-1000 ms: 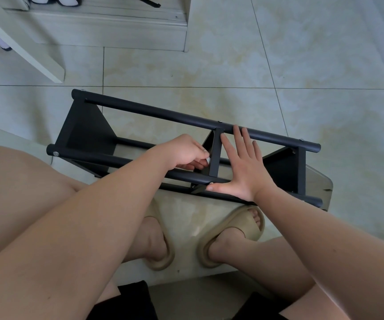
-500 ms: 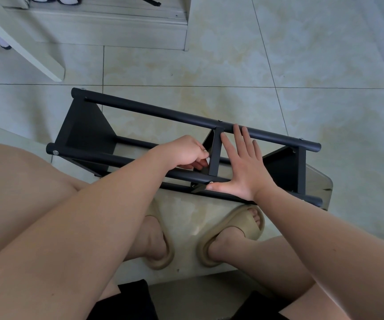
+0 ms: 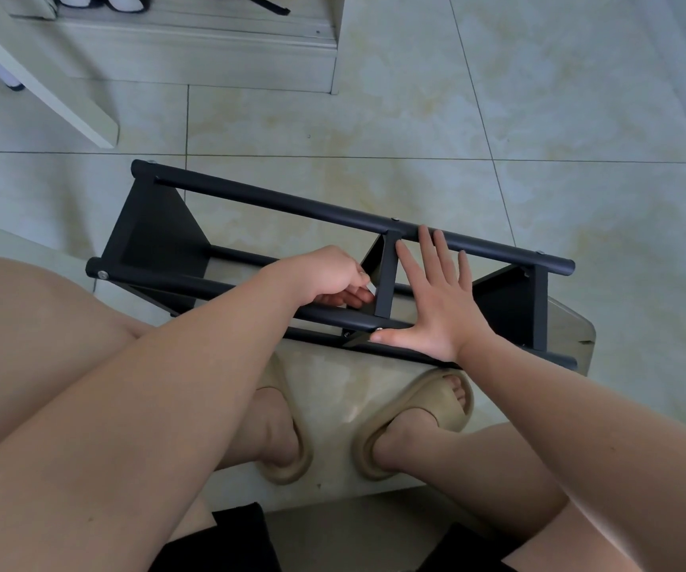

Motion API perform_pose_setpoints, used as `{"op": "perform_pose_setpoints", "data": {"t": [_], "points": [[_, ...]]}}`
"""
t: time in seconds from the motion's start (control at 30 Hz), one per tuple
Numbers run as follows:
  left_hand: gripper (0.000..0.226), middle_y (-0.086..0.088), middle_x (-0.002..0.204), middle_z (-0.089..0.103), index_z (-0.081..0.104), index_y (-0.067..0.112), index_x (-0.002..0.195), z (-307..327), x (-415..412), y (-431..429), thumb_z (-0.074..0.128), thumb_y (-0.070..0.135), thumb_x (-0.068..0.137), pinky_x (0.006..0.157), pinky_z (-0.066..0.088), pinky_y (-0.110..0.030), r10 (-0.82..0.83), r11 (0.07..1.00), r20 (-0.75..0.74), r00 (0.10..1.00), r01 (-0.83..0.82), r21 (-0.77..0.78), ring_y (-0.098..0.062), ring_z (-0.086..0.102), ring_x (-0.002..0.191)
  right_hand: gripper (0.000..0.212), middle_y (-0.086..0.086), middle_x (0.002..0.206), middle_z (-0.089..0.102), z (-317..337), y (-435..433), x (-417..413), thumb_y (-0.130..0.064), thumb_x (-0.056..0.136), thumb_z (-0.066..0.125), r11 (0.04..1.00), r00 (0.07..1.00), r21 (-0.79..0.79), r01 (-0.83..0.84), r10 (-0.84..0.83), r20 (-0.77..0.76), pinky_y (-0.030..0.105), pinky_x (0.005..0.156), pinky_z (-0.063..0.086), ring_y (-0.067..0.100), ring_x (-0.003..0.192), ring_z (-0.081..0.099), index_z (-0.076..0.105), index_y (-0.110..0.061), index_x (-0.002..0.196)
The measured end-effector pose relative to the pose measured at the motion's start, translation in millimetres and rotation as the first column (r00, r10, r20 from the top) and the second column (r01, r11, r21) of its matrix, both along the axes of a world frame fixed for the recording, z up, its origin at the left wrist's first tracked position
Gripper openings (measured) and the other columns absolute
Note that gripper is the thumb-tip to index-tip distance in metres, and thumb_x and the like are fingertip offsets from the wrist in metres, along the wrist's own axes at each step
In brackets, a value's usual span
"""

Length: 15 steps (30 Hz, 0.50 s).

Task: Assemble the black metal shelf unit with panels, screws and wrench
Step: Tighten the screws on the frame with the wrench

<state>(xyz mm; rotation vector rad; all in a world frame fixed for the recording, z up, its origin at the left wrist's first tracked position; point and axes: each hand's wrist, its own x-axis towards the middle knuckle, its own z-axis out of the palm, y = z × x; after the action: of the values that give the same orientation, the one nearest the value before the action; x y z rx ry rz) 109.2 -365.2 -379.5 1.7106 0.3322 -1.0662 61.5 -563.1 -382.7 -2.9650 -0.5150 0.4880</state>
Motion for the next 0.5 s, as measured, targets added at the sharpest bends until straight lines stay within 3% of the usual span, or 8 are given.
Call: {"op": "perform_pose_setpoints", "data": {"t": [0.13, 0.33, 0.5], "points": [[0.011, 0.002, 0.085, 0.075, 0.062, 0.016, 0.1, -1.3, -2.5, 0.8, 0.052, 0.019, 0.103, 0.074, 0.051, -0.023, -0.021, 1.0, 0.027, 0.999, 0.021, 0.006, -0.012, 0.07, 0.082, 0.135, 0.008, 0.165, -0.028, 1.5, 0.9, 1.6, -0.102, 0.058, 0.035, 0.999, 1.0, -0.044, -0.011, 0.01, -0.015, 0.056, 0.117, -0.021, 0.025, 0.15, -0.032, -0.014, -0.028, 0.16], [0.013, 0.002, 0.088, 0.075, 0.063, 0.015, 0.106, -0.7, -6.4, 3.0, 0.052, 0.02, 0.103, 0.077, 0.052, -0.025, -0.039, 0.999, 0.058, 0.998, 0.039, -0.004, -0.012, 0.07, 0.085, 0.142, 0.008, 0.164, -0.031, 14.4, 6.3, 21.0, -0.104, 0.048, 0.035, 0.977, 0.986, -0.137, -0.161, 0.152, -0.072, 0.06, 0.119, -0.016, 0.028, 0.151, -0.029, -0.019, -0.031, 0.158], [0.013, 0.0, 0.087, 0.074, 0.063, 0.012, 0.107, -0.9, -6.4, 4.6, 0.052, 0.018, 0.103, 0.069, 0.052, -0.021, -0.032, 0.999, 0.058, 0.998, 0.033, -0.003, -0.013, 0.069, 0.083, 0.142, 0.007, 0.164, -0.031, 12.7, 7.8, 25.8, -0.104, 0.048, 0.035, 0.973, 0.981, -0.125, -0.192, 0.184, -0.068, 0.061, 0.12, -0.014, 0.028, 0.152, -0.026, -0.018, -0.032, 0.158]]}}
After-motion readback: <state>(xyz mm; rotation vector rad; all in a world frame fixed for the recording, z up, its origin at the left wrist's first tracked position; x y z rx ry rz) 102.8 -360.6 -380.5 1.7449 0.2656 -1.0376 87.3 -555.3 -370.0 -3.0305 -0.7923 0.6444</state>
